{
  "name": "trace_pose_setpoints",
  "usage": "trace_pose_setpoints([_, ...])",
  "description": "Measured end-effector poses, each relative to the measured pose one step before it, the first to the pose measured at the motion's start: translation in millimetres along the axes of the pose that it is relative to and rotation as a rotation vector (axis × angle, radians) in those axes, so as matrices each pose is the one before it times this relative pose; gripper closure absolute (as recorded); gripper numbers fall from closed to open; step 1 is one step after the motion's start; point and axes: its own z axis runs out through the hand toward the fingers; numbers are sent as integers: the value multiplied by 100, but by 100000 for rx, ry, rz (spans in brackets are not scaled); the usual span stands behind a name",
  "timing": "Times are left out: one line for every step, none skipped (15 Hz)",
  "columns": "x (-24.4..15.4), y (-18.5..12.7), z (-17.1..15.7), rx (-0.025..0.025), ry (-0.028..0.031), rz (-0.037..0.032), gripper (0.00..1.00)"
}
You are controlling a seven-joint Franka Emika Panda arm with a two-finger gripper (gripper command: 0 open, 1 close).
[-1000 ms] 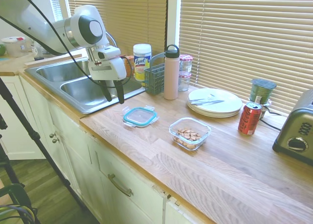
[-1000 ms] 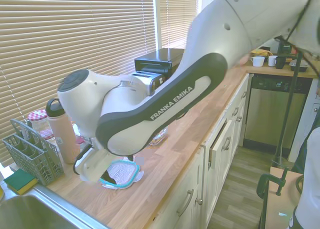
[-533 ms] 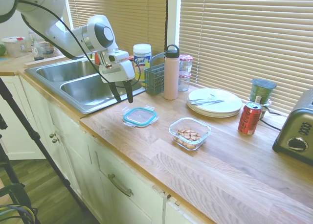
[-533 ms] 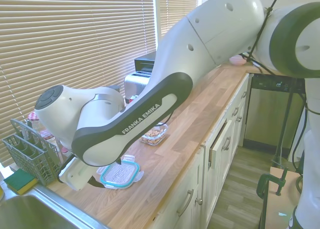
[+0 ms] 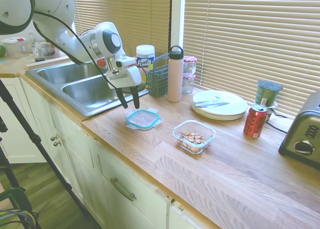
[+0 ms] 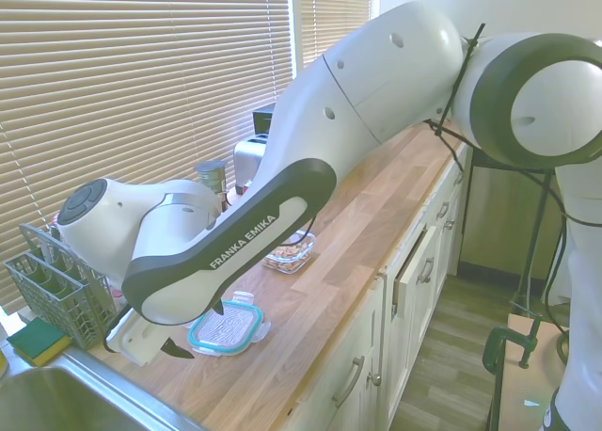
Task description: Cover the lid of the food container
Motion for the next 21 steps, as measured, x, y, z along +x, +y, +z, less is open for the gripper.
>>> trace_pose_setpoints([97,-13,271,-397,-84,127,0])
trace_pose_setpoints([81,1,199,-302,-45,121,0])
trace_pose_setpoints([33,-31,133,-181,-33,38,0])
trace_pose_setpoints([23,-27,64,-75,9,-15,0])
trace_pose_setpoints([37,-33,30,-17,26,-28,0])
trace_pose_setpoints([42,-46,105,-120,-16,17,0])
trace_pose_setpoints([4,-81,222,-299,-61,-18,0])
trace_pose_setpoints([-17,-153,331,-403,-122,-63,0])
trace_pose_setpoints([-68,-126,365,-486,-171,-144,0])
trace_pose_setpoints([-78,-79,343,-478,-95,-154,0])
trace_pose_setpoints([31,-28,117,-118,35,45,0])
trace_pose_setpoints([78,18,9,-34,70,128,0])
trace_pose_setpoints([175,71,80,-158,57,228,0])
trace_pose_setpoints([200,77,93,-156,63,279,0])
trace_pose_setpoints([259,104,139,-259,69,351,0])
trace_pose_setpoints([237,89,120,-178,70,271,0])
trace_pose_setpoints([124,34,70,-17,44,99,100])
trace_pose_setpoints([30,-5,31,55,13,-93,100])
trace_pose_setpoints([6,0,4,8,5,-359,100])
trace_pose_setpoints([3,-5,-4,55,9,-462,100])
trace_pose_setpoints([0,-6,0,40,11,-268,100])
